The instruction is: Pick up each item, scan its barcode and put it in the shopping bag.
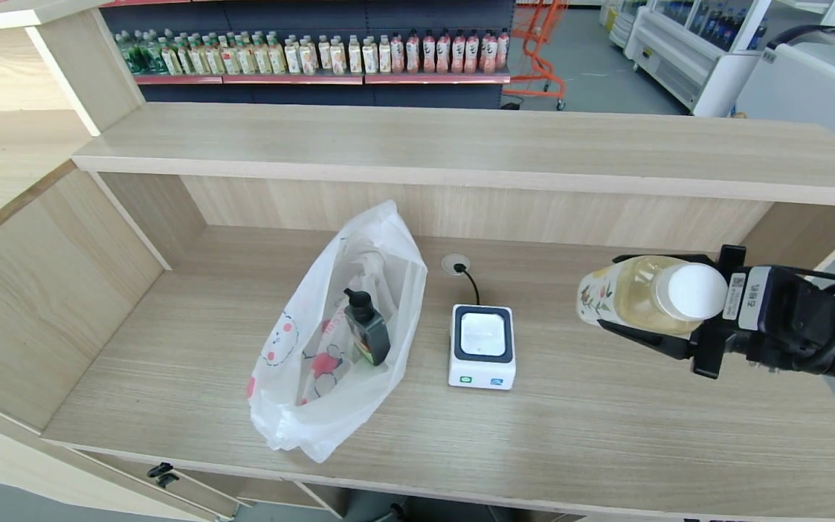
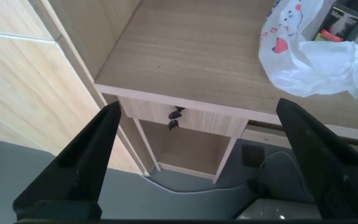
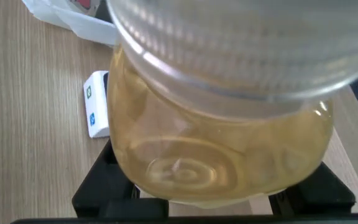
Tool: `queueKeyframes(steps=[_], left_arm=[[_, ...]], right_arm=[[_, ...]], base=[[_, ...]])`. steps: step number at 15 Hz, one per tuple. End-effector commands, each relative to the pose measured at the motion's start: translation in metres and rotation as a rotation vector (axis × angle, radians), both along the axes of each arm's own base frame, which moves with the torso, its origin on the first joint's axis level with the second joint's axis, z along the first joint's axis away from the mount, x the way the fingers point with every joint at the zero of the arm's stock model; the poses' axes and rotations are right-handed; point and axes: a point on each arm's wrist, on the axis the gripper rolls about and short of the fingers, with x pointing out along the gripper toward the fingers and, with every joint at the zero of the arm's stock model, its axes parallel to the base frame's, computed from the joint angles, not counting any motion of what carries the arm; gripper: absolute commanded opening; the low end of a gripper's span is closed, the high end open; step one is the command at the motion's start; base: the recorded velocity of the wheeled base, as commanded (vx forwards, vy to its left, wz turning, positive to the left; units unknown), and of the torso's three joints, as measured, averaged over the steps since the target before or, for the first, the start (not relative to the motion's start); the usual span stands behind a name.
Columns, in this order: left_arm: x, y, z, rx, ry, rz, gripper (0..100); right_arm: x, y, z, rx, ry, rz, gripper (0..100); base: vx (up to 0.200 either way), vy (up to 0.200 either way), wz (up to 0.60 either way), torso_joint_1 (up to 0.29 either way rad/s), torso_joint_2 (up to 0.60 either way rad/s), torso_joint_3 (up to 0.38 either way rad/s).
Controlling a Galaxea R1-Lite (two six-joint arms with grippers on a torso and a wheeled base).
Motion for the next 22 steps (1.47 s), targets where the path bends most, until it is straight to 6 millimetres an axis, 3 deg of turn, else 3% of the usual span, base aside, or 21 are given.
queueKeyframes(steps=[1,4,15,22], left_arm=[[0.0,0.0,0.0,0.001,0.0,0.001,100],[0.0,0.0,0.0,0.004,0.002,0.001,100],[0.0,0.0,0.0,0.004,0.002,0.001,100],[0.0,0.0,0.0,0.004,0.002,0.001,100]], right_arm=[[0.009,0.002,-0.008,-0.005,0.032,0.009,0],[0.02,0.005,-0.019,-0.007,0.063,0.041,0],[0.075,0.012,-0.079,0.009,0.076,0.119,0],[0.106,0.015,-0.089,0.011,0.038,0.113,0]], base=[[0.0,0.2,0.0,0.002,0.0,0.002],[0.0,0.2,0.0,0.004,0.0,-0.001],[0.0,0.0,0.0,0.0,0.0,0.0],[0.0,0.0,0.0,0.0,0.0,0.0]])
